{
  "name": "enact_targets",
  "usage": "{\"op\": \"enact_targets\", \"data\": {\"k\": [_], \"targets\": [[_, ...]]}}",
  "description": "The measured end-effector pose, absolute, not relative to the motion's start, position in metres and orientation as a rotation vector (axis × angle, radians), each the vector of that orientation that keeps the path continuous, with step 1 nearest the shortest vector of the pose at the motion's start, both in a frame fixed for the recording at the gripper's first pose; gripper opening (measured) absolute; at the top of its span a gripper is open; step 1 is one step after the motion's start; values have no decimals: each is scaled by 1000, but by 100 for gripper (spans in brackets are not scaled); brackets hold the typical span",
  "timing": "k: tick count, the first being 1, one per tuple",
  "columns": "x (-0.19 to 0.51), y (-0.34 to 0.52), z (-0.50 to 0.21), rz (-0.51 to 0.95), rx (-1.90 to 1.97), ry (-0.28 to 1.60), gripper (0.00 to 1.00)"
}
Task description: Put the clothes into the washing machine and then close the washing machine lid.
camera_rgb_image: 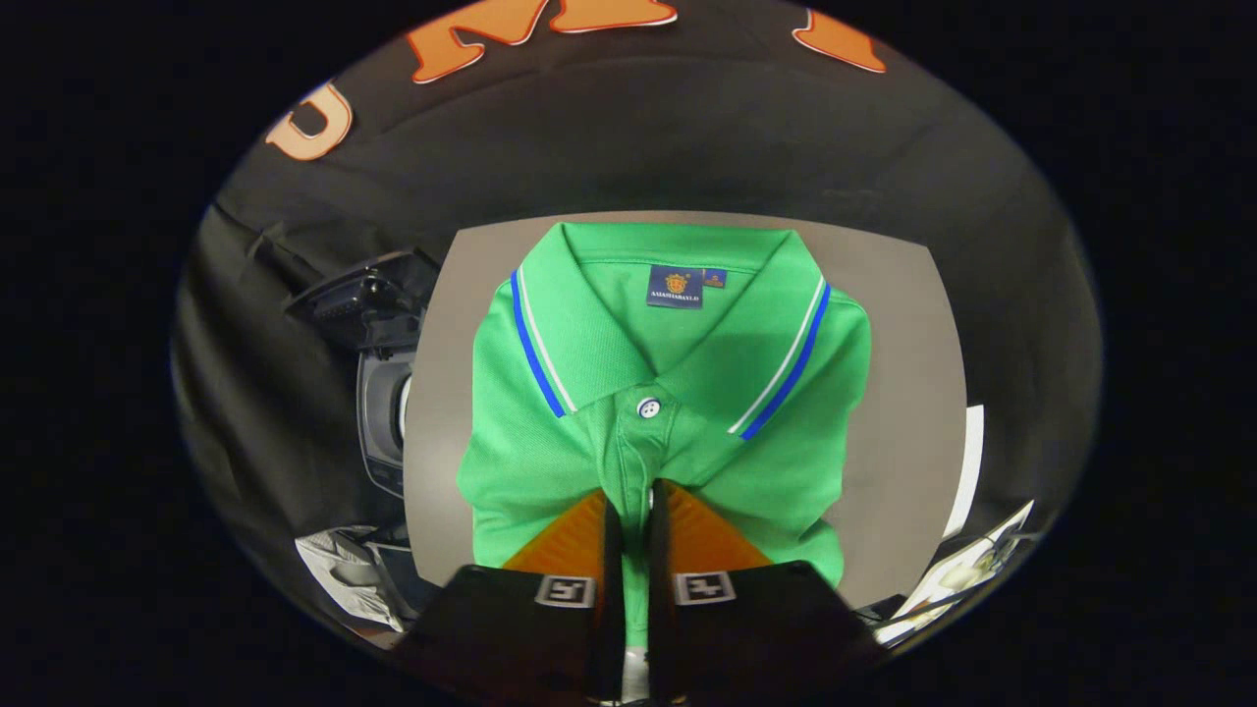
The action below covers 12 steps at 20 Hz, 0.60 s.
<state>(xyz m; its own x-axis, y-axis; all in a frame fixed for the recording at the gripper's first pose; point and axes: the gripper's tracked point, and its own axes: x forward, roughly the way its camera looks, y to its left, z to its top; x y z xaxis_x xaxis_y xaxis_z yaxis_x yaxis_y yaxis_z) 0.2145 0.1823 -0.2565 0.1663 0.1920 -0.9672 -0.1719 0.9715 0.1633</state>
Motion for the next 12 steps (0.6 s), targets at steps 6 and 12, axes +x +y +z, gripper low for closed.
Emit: {"op": "enact_targets", "data": {"k": [6, 12], "targets": [[216, 182, -244, 265, 138, 867, 8], [217, 175, -216, 258, 214, 349, 8]]}}
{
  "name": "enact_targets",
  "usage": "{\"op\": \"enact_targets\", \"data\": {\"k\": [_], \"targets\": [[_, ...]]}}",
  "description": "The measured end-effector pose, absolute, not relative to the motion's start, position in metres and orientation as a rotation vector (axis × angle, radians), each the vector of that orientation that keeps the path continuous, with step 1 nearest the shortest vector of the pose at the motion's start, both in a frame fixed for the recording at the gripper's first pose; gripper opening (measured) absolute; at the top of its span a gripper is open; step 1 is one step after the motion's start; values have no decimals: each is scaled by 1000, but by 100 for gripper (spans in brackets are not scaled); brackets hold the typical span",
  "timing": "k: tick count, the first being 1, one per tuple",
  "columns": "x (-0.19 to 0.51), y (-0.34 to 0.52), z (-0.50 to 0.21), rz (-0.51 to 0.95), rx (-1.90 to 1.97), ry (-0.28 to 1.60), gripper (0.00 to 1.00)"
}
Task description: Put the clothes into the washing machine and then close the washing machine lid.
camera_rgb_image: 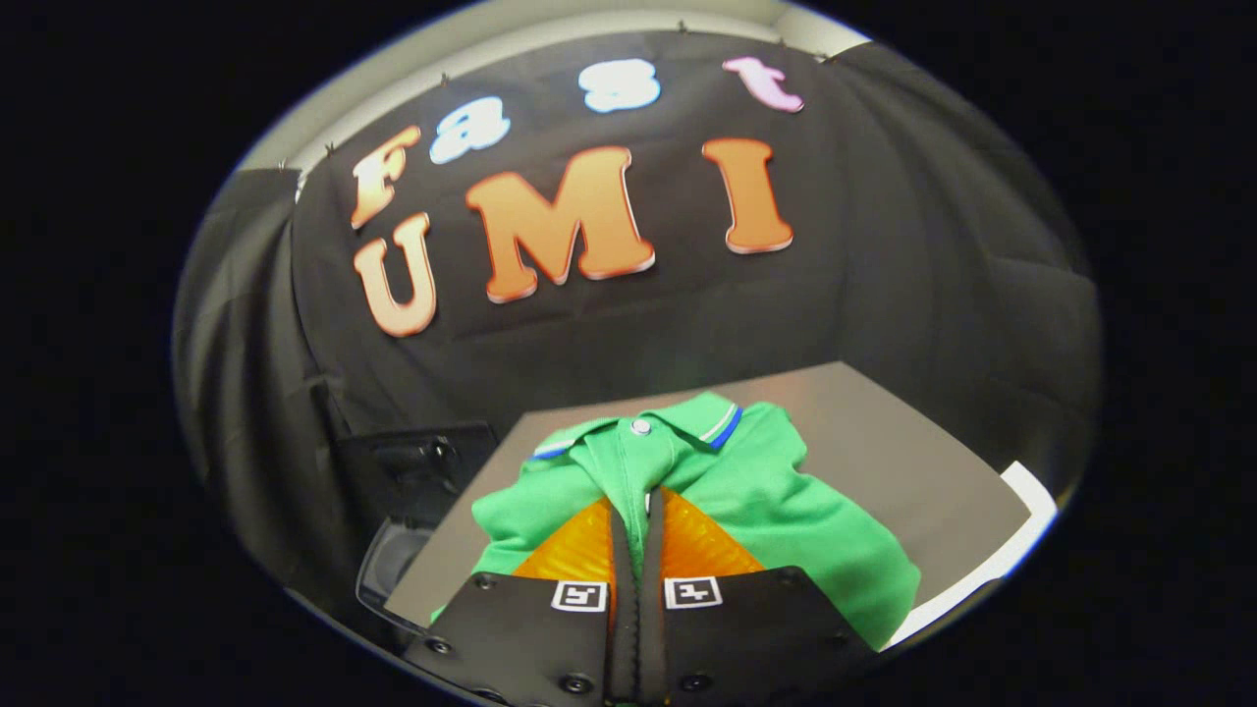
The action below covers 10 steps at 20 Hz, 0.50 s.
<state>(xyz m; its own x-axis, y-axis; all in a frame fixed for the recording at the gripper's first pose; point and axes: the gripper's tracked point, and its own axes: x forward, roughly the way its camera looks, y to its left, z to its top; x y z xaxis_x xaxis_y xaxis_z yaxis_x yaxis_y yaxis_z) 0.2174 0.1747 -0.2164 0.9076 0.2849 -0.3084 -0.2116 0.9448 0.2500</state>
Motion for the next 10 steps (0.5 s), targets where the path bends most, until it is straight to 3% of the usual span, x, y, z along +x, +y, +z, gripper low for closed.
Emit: {"op": "enact_targets", "data": {"k": [4, 10], "targets": [[201, 161, -181, 276, 177, 111, 8], [167, 141, -147, 260, 188, -53, 8]]}}
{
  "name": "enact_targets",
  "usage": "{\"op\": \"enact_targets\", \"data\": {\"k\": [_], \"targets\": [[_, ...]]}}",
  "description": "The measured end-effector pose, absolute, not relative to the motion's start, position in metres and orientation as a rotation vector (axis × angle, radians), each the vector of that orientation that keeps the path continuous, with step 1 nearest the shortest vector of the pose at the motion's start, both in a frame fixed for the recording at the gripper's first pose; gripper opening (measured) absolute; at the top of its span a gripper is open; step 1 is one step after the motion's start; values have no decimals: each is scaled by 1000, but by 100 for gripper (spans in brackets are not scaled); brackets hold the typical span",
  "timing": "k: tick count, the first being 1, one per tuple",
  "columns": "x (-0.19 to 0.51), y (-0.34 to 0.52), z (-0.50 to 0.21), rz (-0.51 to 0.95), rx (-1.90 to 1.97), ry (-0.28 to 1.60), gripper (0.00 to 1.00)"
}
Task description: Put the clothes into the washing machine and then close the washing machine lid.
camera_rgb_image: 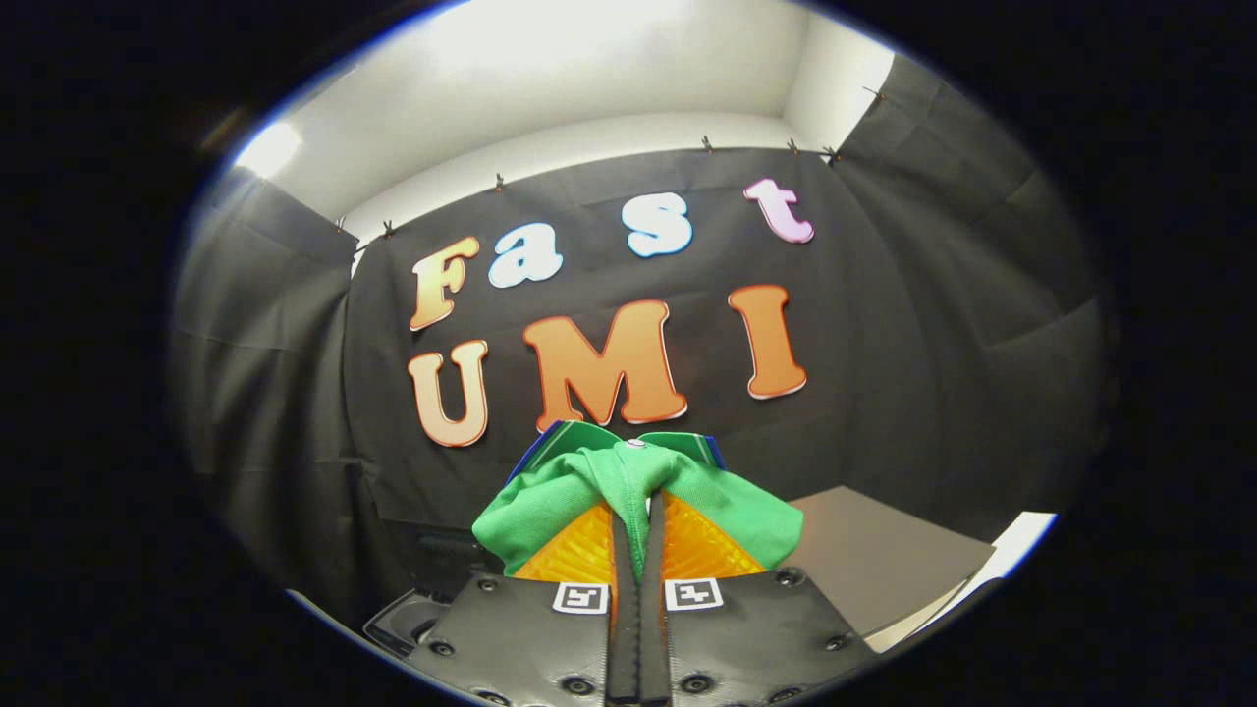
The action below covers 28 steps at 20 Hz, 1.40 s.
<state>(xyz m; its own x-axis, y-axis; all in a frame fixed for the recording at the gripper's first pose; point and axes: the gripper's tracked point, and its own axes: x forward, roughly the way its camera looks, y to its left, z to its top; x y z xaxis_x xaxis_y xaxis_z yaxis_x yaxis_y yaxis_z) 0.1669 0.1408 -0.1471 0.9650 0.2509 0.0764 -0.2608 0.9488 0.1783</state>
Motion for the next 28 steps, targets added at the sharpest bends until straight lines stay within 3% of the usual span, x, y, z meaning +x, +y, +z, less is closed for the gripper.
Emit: {"op": "enact_targets", "data": {"k": [6, 14, 21, 28], "targets": [[136, 195, -74, 233, 197, -115, 8], [144, 351, -44, 376, 162, -126, 8], [173, 483, -88, 532, 163, -31, 8], [191, 547, -192, 536, 108, 132, 8]]}}
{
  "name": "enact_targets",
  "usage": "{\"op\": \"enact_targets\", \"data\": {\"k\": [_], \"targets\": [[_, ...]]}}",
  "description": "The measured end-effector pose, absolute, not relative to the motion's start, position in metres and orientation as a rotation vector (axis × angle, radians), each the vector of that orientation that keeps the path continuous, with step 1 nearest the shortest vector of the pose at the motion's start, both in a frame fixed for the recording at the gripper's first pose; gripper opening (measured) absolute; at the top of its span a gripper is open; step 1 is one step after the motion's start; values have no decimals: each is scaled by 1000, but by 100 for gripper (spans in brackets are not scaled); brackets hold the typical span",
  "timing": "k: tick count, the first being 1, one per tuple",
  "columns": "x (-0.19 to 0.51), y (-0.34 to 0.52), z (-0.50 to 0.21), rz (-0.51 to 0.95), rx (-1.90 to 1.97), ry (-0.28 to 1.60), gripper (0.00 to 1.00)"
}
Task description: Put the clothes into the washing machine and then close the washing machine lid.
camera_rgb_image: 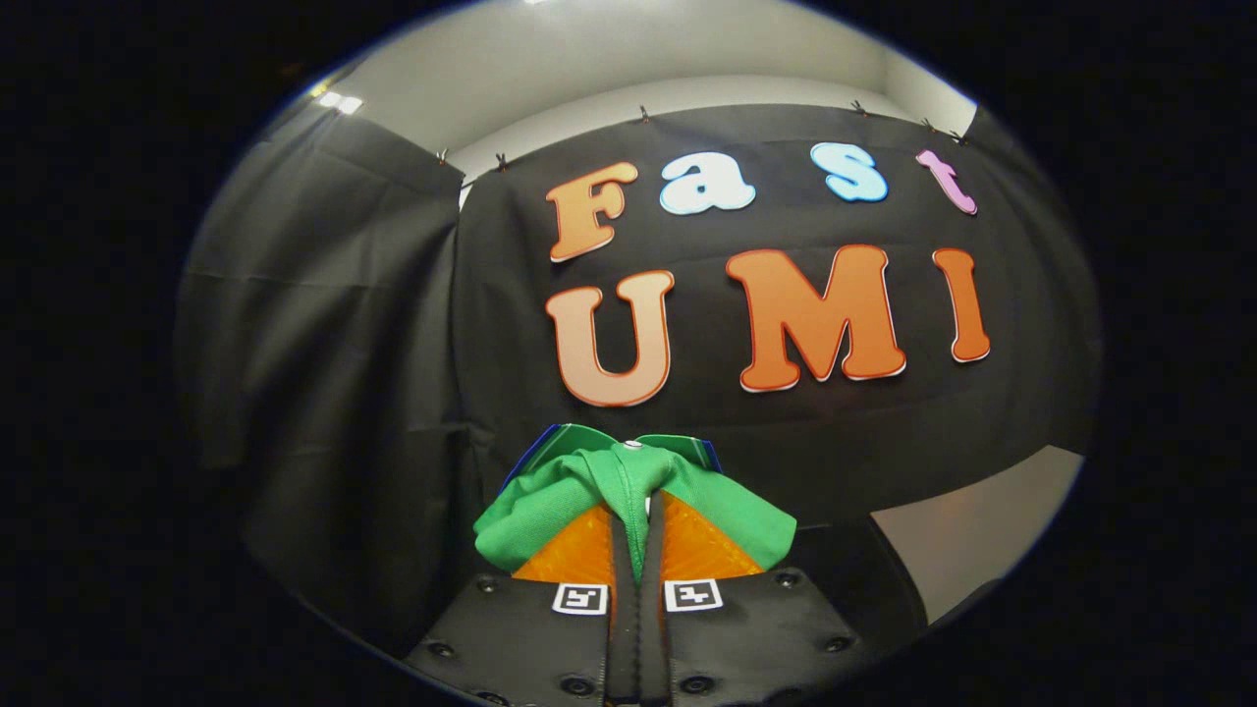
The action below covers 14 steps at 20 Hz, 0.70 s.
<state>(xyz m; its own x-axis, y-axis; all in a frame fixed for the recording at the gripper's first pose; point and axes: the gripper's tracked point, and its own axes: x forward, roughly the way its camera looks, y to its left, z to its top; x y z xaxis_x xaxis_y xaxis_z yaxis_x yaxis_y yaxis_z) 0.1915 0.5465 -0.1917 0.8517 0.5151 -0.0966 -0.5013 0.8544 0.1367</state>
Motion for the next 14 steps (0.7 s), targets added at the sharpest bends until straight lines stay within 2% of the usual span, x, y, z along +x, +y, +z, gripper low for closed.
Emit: {"op": "enact_targets", "data": {"k": [6, 14], "targets": [[214, 561, -308, 407, 118, 333, 8], [210, 569, -464, 338, 116, 632, 8]]}}
